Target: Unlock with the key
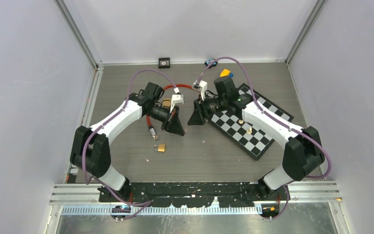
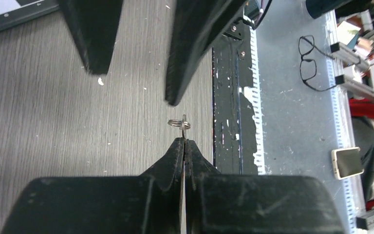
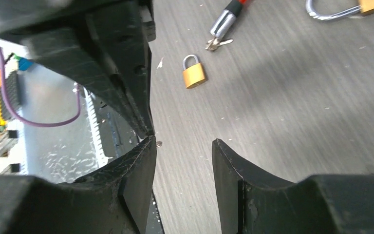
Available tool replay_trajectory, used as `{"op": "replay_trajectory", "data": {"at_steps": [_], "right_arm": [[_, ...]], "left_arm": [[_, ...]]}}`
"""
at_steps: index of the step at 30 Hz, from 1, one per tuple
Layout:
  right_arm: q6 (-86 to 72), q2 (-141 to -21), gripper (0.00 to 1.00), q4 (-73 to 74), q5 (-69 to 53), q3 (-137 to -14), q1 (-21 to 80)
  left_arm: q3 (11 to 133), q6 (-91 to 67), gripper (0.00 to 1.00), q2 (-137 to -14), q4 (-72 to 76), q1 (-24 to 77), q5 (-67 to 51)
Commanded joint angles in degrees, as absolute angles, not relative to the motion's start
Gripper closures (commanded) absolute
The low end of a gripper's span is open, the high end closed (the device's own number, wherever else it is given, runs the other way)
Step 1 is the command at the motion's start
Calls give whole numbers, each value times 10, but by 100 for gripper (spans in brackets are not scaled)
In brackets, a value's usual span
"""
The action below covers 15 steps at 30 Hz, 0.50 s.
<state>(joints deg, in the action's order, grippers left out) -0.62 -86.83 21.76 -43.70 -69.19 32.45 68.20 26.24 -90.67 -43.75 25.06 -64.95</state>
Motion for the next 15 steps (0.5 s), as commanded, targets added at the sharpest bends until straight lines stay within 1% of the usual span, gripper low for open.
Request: {"op": "replay_trajectory", "data": {"at_steps": [1,12,15], "right_arm": [[-31,-888,49,164,-525,-678,325],[-27,-891,48,165,-561,-673,331],[-18,-893,50,173,-566,-674,334]], "left_arm": [[668,311,100,-860,-448,264,-648],[657,324,100,-856,-448,276,-624],[659,326,100,-857,-449,277,-619]]}}
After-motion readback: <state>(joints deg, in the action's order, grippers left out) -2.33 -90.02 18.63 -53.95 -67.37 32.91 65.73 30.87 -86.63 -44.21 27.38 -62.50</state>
